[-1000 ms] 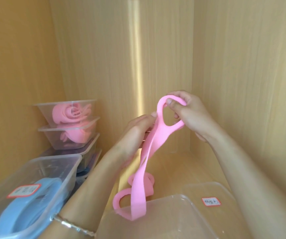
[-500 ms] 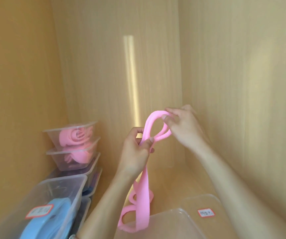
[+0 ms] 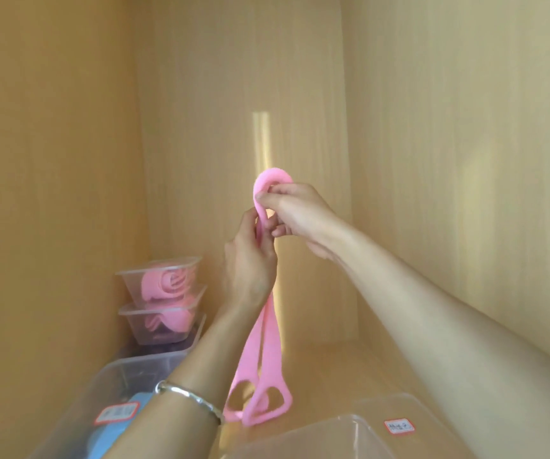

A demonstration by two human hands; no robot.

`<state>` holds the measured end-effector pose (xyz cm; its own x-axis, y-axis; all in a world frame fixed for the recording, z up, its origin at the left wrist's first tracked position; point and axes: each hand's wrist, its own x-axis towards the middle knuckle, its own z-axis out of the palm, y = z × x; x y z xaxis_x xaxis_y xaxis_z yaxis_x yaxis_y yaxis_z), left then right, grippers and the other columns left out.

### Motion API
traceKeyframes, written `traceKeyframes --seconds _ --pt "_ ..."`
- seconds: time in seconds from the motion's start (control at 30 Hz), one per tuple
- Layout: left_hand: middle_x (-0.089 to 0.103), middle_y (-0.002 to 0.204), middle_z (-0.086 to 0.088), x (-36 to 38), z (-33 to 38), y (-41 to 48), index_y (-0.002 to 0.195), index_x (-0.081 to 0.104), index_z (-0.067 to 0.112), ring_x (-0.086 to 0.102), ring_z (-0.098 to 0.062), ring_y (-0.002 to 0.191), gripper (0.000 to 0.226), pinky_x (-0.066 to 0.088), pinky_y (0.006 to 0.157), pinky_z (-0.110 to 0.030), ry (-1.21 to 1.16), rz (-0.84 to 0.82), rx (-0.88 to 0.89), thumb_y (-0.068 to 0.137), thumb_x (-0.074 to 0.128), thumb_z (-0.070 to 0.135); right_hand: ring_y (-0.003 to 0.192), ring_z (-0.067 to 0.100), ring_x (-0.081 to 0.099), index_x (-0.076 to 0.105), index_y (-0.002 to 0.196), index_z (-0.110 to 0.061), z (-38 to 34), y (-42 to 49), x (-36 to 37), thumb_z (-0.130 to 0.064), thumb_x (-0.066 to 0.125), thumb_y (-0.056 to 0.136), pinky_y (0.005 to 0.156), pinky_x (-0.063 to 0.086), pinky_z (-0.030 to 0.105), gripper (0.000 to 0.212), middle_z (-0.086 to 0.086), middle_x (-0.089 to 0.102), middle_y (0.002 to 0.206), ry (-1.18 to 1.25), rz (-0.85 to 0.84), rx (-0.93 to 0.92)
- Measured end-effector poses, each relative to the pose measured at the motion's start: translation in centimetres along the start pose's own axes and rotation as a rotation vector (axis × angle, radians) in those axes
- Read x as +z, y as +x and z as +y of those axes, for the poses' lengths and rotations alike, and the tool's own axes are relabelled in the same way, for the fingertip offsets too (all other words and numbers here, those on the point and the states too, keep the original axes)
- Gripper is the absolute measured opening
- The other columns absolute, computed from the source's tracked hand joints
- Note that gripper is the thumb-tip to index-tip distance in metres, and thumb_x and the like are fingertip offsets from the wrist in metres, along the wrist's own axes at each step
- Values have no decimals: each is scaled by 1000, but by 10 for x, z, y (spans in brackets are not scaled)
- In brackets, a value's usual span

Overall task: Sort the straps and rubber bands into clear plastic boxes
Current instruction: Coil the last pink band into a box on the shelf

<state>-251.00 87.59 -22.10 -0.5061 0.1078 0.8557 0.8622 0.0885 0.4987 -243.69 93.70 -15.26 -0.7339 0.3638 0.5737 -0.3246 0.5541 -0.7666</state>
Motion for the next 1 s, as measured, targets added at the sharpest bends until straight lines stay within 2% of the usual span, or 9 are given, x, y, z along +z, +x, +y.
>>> traceKeyframes --seconds 0.13,0.23,0.3,0.4,0.47,0.57,0.67,0.8,1.0 --pt "63 74 4 -9 -5 -3 119 55 21 59 -23 65 22 28 51 -33 25 -2 -1 99 45 19 55 14 56 51 78 -13 -12 4 14 -13 57 89 56 45 24 13 6 54 62 -154 -55 4" --pt "63 87 12 -12 -1 -8 146 33 29 59 -11 68 50 35 56 -25 -69 -78 42 99 43 14 54 15 54 50 73 -14 -9 10 21 -21 58 94 63 49 27 24 2 53 60 -167 22 -10" --pt "60 103 19 -14 -5 -11 149 19 34 58 2 74 66 41 62 -10 -206 -164 11 95 45 6 55 15 55 52 74 -12 -12 13 20 -21 55 95 64 50 24 24 2 55 62 -156 28 -11" --pt "61 120 3 -17 -18 -14 143 33 24 64 -4 95 63 49 77 -16 -322 -287 -168 87 49 -2 62 17 58 59 88 -8 -18 14 16 -20 52 97 74 55 31 17 8 59 71 -123 39 -43" --pt "66 107 -3 -20 -22 -17 131 47 16 67 -18 92 49 50 69 -20 -329 -350 -280 86 49 -4 64 17 58 59 95 -6 -23 16 13 -19 51 98 75 55 33 15 8 59 73 -121 63 -67" --pt "67 103 -9 -24 -17 -23 113 51 22 68 -17 80 28 50 68 -19 -351 -430 -330 93 47 2 67 17 59 59 104 -1 -30 18 9 -20 50 99 78 56 35 21 6 59 77 -116 104 -98" --pt "68 101 -8 -22 -14 -27 123 42 29 68 -14 78 30 49 82 -25 -359 -492 -327 99 42 10 70 17 59 58 109 0 -34 20 3 -21 49 99 85 56 41 25 6 60 79 -95 155 -122" --pt "64 83 -6 -14 -13 -35 126 42 25 63 -16 69 30 48 72 -30 -375 -494 -361 100 40 11 69 17 57 57 110 3 -35 18 -6 -20 49 100 86 55 43 27 10 60 84 -34 177 -132" --pt "41 63 -1 -11 -6 -41 104 60 9 43 -15 52 20 46 57 -31 -487 -410 -500 100 46 22 58 10 56 57 91 -5 -37 6 -37 -17 49 100 66 55 29 17 5 58 74 79 278 -177"
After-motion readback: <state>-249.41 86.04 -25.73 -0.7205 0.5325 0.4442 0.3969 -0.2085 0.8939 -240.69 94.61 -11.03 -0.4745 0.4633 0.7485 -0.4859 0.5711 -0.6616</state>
